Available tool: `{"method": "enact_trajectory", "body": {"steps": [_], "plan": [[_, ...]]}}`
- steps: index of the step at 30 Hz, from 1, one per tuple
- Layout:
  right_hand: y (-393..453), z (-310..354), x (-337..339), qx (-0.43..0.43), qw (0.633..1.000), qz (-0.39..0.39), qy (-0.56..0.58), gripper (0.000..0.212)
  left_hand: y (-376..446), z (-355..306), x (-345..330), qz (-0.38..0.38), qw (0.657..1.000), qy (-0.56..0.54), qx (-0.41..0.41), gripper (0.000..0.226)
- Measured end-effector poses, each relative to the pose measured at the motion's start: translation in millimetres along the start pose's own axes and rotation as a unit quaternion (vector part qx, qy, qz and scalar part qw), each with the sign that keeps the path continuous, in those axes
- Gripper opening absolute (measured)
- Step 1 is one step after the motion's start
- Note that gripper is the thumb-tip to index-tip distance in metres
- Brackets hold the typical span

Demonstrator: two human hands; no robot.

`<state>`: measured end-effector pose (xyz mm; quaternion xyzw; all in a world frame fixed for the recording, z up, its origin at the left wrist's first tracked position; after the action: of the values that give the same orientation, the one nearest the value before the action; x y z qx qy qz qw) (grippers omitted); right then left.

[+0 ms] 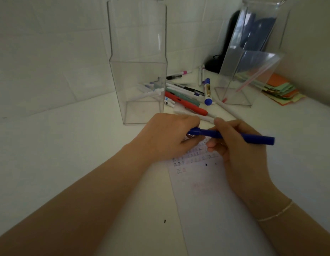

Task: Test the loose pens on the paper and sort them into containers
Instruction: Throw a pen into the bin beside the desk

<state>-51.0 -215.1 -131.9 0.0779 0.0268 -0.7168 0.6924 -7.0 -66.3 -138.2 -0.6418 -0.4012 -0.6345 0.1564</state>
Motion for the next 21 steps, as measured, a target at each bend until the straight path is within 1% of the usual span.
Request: {"method": "enact_trajectory", "body": {"steps": [2, 3, 5, 6, 7, 9, 11, 13, 15, 17, 18, 19, 21], "plan": [[-0.6, 1.9, -0.8, 0.002, 1.000, 0.031, 0.002, 0.009, -0.2, -2.7, 0.4, -0.010, 1.000, -0.007, -0.020, 0.018], [-0.8, 3.3, -0.8, -0.002, 0.998, 0.049, 0.031, 0.012, 0.0, -4.3, 0.9, -0.017, 0.999, -0.013, -0.025, 0.020], [-0.5, 4.9, -0.3, -0.020, 0.990, 0.078, 0.114, 0.025, 0.5, -7.8, 1.8, -0.031, 0.999, -0.029, -0.030, 0.020], [0.3, 4.3, 0.1, -0.025, 0.987, 0.078, 0.140, 0.030, 1.1, -10.0, 2.1, -0.037, 0.998, -0.036, -0.029, 0.018], [1.1, 2.8, 0.3, -0.024, 0.987, 0.069, 0.140, 0.032, 1.6, -12.9, 2.2, -0.041, 0.998, -0.045, -0.026, 0.015], [2.3, -0.6, 0.4, 0.006, 0.998, 0.029, 0.063, 0.034, 3.6, -20.6, 2.9, -0.056, 0.996, -0.069, -0.017, 0.013], [0.7, 2.2, -2.8, 0.047, 0.999, -0.002, 0.004, 0.023, 7.6, -28.7, 6.6, -0.082, 0.994, -0.076, 0.005, 0.019], [-5.8, 11.8, -5.5, 0.083, 0.996, -0.003, 0.015, 0.018, 11.1, -37.7, 12.4, -0.104, 0.992, -0.066, 0.026, 0.024], [-15.1, 29.8, -2.1, 0.112, 0.993, 0.012, 0.030, 0.018, 13.2, -51.5, 19.7, -0.119, 0.989, -0.083, 0.035, 0.022], [-25.1, 52.1, 12.7, 0.136, 0.990, 0.038, -0.004, 0.024, 16.5, -75.2, 27.2, -0.131, 0.981, -0.133, 0.046, 0.017], [-29.7, 64.6, 25.1, 0.147, 0.988, 0.039, -0.039, 0.029, 20.8, -91.0, 30.2, -0.127, 0.974, -0.179, 0.060, 0.018], [-34.0, 76.9, 40.6, 0.156, 0.984, 0.025, -0.078, 0.034, 28.3, -109.0, 30.6, -0.114, 0.960, -0.243, 0.076, 0.020], [-44.7, 99.8, 77.8, 0.184, 0.972, -0.032, -0.144, 0.042, 50.5, -148.1, 24.8, -0.068, 0.912, -0.393, 0.099, 0.026]]}}
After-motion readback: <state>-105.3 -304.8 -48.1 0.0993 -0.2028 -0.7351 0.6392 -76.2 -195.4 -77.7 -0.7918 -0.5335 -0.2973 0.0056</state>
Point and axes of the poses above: each hand's wrist, its own y-axis towards the middle knuckle, its own x-axis out of the back of the hand, z = x × y, the point moved 1 cm from there along y, towards the middle knuckle, and after that the axes turned 11 degrees about z, right-handed, at the moved point
